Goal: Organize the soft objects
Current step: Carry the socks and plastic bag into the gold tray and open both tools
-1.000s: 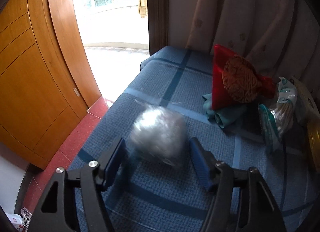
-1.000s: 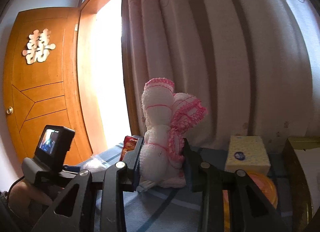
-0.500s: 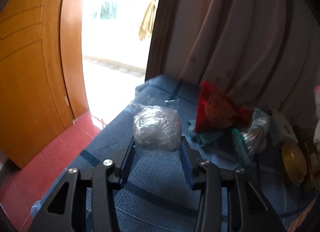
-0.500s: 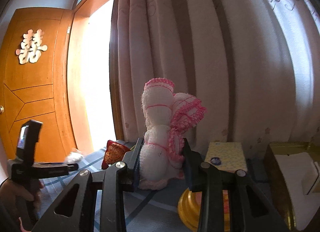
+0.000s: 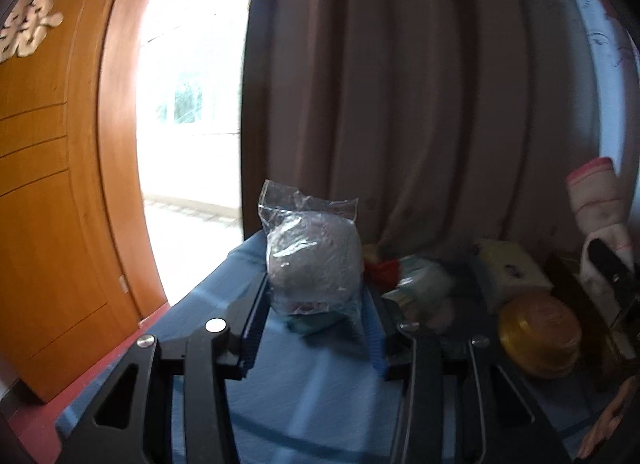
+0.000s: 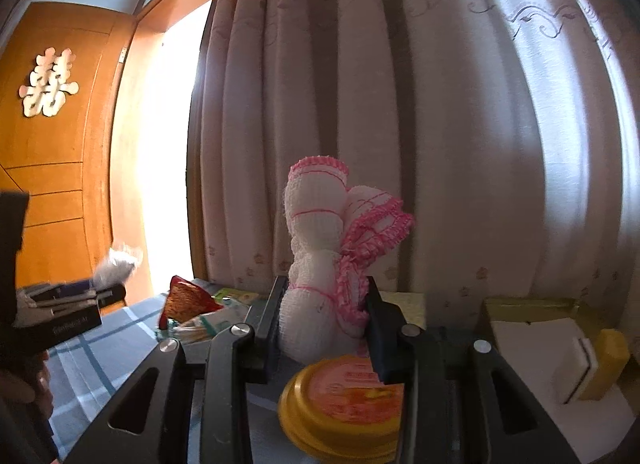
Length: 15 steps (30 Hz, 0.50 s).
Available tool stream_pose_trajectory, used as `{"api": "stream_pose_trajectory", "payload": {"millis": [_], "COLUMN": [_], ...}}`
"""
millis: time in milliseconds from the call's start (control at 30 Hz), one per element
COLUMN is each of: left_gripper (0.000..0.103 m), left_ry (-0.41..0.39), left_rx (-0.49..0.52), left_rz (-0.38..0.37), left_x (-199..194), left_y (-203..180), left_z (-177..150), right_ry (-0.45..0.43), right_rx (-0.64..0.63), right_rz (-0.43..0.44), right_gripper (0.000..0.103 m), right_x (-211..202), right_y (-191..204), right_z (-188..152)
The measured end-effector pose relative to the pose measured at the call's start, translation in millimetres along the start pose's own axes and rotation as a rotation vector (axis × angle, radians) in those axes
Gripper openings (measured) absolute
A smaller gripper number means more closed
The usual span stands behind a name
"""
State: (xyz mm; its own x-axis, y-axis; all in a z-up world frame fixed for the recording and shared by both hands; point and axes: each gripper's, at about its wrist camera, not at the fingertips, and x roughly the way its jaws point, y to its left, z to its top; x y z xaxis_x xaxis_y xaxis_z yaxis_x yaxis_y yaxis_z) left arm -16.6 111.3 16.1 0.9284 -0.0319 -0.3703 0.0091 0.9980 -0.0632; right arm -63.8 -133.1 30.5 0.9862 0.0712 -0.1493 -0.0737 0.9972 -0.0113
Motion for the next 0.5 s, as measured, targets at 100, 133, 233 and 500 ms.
{"api": "stream_pose_trajectory", "payload": {"millis": [100,133,233,500], "left_gripper": [0.043,0.043,0.043,0.043], "left_ry": [-0.025,-0.032,-0.062,-0.123], "left_rx": [0.029,0.041,0.079,0.155], "left_rz": [-0.031,-0.045,-0.079,-0.169], "left_x": [-2.4,-2.5,-3.4,-18.7], "left_y": [-24.0,-32.3,-62.9,-124.1], "left_z": [-1.2,-2.2,-6.9,-10.9], "right_ry": [-0.004,-0.005,-0.008,-0.008], "right_rx": [-0.025,-0.035,-0.042,-0.017], "right_rz": [-0.026,-0.036,-0.063,-0.149], "right_gripper": [0.037,0.037,0.037,0.038], "right_x": [-4.3,-6.3,-9.0,-23.6], "right_y": [-7.7,-11.0,-23.4,-67.4], "right_z": [-0.7,-1.3,-1.1,-6.8]}}
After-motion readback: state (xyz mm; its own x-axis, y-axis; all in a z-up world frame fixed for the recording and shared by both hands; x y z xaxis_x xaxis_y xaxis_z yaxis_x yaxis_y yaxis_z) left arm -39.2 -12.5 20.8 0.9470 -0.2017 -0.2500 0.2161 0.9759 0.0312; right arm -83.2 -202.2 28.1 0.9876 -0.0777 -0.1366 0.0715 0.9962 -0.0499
